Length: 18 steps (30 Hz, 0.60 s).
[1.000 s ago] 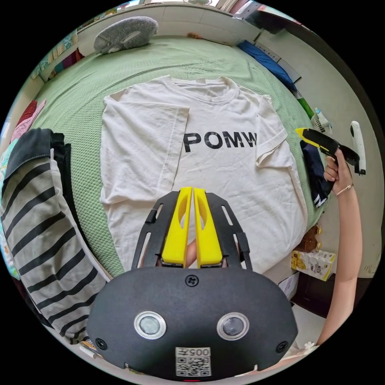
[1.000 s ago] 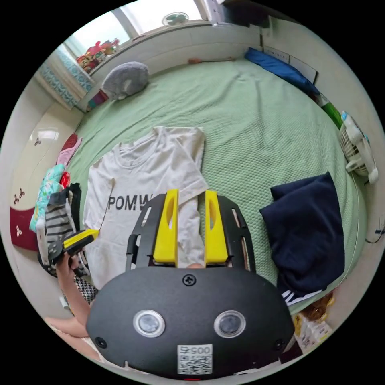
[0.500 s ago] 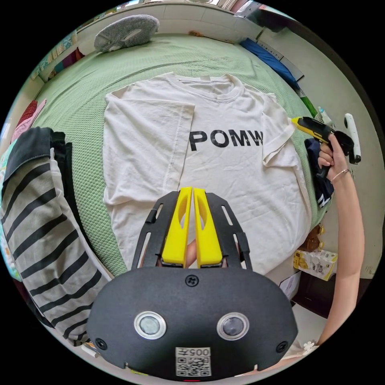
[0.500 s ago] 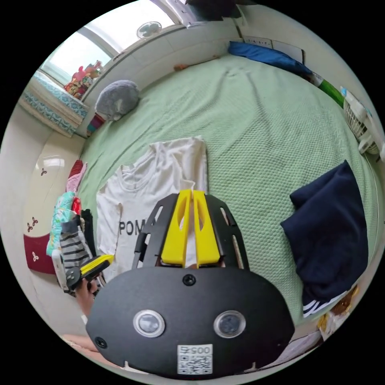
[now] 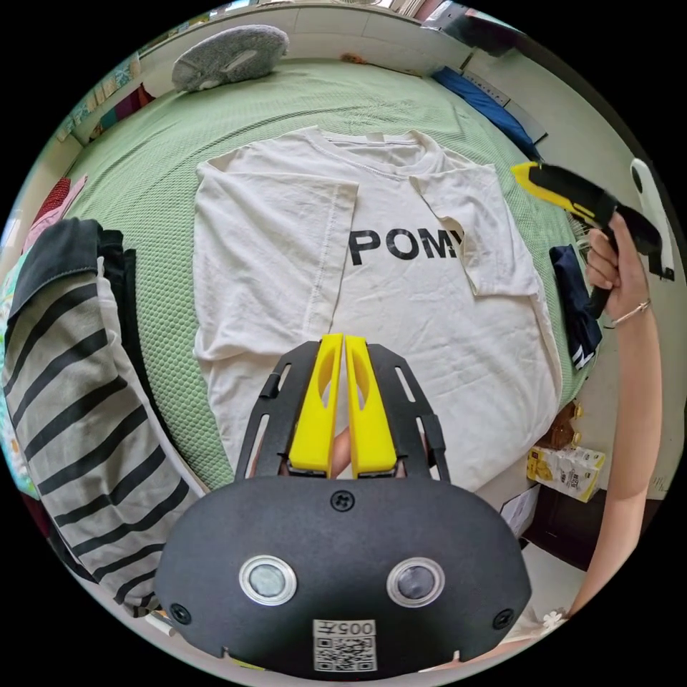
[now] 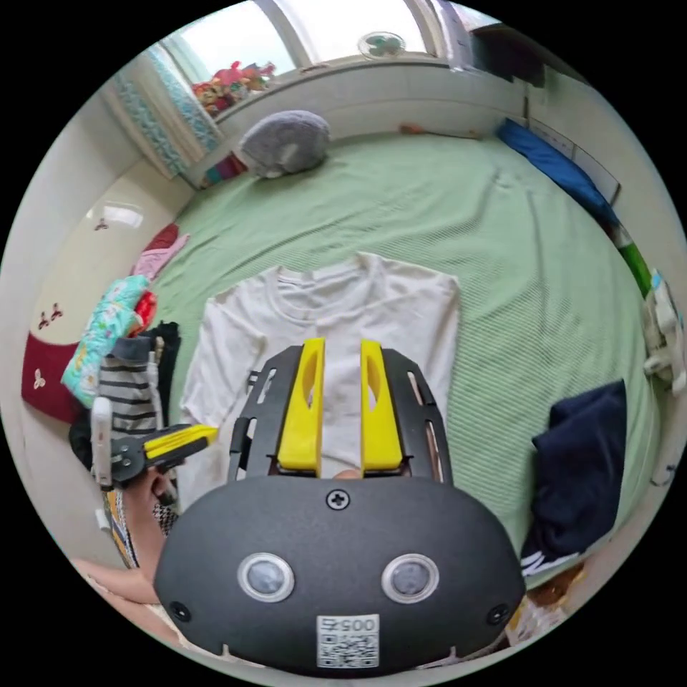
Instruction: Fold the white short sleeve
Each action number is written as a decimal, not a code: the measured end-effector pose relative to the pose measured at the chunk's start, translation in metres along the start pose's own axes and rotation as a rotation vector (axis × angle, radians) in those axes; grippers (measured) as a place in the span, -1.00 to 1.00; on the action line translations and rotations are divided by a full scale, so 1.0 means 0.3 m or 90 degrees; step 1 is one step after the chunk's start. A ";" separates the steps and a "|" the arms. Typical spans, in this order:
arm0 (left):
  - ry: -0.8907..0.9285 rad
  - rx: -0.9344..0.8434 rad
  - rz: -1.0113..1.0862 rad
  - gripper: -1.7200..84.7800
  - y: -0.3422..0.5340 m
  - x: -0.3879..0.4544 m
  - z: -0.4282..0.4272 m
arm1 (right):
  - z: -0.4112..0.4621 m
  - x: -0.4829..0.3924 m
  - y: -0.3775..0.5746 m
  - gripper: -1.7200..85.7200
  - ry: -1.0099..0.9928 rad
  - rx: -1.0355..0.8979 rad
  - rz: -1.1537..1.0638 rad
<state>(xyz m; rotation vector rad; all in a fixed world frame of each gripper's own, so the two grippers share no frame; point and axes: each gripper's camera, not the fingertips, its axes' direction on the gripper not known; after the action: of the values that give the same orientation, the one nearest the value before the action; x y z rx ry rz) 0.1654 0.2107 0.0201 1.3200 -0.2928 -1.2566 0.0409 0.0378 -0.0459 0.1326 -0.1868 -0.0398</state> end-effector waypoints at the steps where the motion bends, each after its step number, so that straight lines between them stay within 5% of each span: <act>1: 0.007 0.000 -0.003 -0.96 -0.003 -0.008 -0.002 | 0.022 0.032 0.007 -0.84 0.039 -0.014 0.023; 18: -0.009 -0.012 0.009 -0.96 -0.066 -0.028 -0.052 | 0.150 0.097 -0.003 -0.98 0.231 -0.094 0.103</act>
<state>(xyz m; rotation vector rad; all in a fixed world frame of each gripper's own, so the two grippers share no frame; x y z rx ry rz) 0.1640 0.2307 0.0027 1.2918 -0.2987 -1.2542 0.0611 0.0295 0.0032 -0.0241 0.1680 0.1307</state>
